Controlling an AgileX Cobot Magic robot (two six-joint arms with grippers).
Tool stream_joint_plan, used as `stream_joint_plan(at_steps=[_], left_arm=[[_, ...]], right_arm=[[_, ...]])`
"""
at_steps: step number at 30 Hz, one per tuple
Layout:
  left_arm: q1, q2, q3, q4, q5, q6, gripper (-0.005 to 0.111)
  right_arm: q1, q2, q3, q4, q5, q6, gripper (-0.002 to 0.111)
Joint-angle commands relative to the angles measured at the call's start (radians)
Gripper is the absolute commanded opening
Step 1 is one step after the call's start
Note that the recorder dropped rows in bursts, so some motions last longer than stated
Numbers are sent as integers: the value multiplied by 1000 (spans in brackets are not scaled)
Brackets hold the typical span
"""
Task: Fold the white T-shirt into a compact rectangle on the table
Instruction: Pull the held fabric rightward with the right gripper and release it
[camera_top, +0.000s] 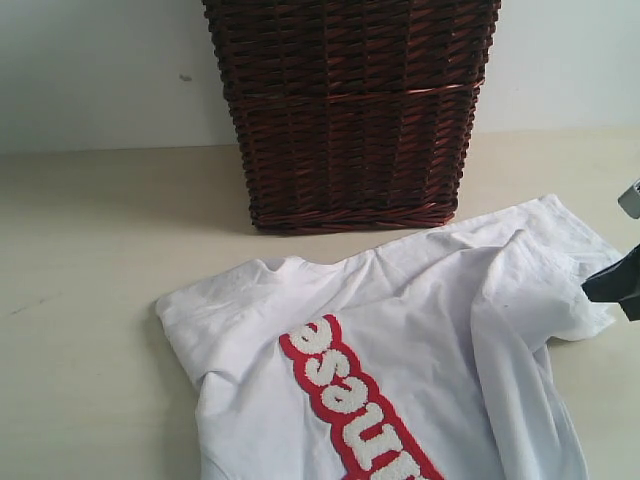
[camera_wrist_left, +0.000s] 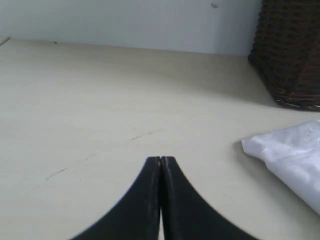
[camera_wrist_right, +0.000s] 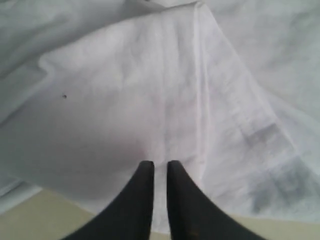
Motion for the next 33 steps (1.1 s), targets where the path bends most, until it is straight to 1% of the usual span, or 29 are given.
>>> stream_joint_plan(at_steps=[1,2,3,4,5,8,11,12,16,17,22,26,29,33], left_arm=[[2,-7,-3,-2,-7,-3,0],[2,-7,-3,-2,-7,-3,0],[2,-7,-3,-2,-7,-3,0],[2,-7,-3,-2,-7,-3,0],[2,-7,-3,-2,-7,-3,0],[2,-7,-3,-2,-7,-3,0],[2,-7,-3,-2,-7,-3,0],[2,-7,-3,-2,-7,-3,0],[2,-7,-3,-2,-7,-3,0],[2,-7,-3,-2,-7,-3,0],[2,-7,-3,-2,-7,-3,0],[2,-7,-3,-2,-7,-3,0],[2,-7,-3,-2,-7,-3,0],[2,-7,-3,-2,-7,-3,0]], right_arm=[[-2,41,-6,-73,-34,2,47],[-2,52,-6,-76,-51,-4,59],[-2,60,-6,-76,-67,-22,67],[-2,70,-6,-78,-83,-39,69],[-2,76,-6,-78,-100,-62,68],[-2,114,-6,-86,-130,-135,62],[-2,144,-6,-100,-132,-159,48],[-2,145,-6,-102,-126,-159,41],[-2,141,-6,-102,-91,-157,5],[-2,136,-6,-102,-86,-157,0],[-2,93,-6,-104,-58,-149,0],[-2,34,-6,-132,-21,-75,0],[-2,-29,-6,-203,25,11,0],[-2,-137,-6,-390,102,148,0]])
